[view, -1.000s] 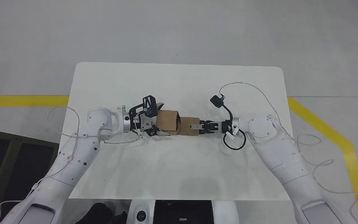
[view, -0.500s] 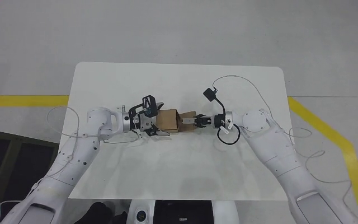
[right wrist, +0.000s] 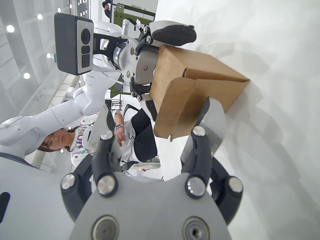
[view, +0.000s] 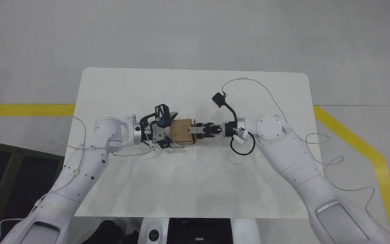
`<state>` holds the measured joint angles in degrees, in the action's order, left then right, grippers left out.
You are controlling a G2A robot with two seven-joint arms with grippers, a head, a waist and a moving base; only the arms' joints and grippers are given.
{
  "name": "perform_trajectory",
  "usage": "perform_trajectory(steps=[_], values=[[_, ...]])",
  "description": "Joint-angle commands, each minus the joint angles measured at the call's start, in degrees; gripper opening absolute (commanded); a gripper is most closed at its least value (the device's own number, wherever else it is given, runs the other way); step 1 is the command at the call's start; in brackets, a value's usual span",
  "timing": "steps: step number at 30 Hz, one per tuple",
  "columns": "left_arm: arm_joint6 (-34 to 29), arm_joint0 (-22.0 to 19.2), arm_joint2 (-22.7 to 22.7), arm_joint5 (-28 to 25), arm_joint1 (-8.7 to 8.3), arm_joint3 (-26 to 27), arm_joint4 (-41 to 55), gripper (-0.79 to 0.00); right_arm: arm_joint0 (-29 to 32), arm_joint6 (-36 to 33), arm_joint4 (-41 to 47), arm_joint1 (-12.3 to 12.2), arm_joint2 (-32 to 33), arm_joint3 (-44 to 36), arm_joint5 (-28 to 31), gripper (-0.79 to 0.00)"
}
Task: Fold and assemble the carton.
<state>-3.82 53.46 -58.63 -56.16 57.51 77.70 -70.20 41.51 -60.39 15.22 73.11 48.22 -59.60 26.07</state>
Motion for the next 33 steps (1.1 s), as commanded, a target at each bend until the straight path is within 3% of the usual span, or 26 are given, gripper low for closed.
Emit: perform_trajectory(steps=[1,4,33], values=[[-0.02,-0.03,0.05,-0.13,0.02,-0.06,0.01,0.0,0.09,0.17,1.19,0.16,0.1,0.9,0.48,-0.354],[0.02,-0.08,0.11,-0.15,0.06,-0.16,-0.03,0.0,0.3,0.15,2.38,0.29,0.31,1.85,1.26,-0.403],[0.35,0.13,0.04,-0.2,0.15,-0.28,-1.36,0.0,2.29,-0.2,2.64,0.28,1.87,2.97,1.49,-0.508]])
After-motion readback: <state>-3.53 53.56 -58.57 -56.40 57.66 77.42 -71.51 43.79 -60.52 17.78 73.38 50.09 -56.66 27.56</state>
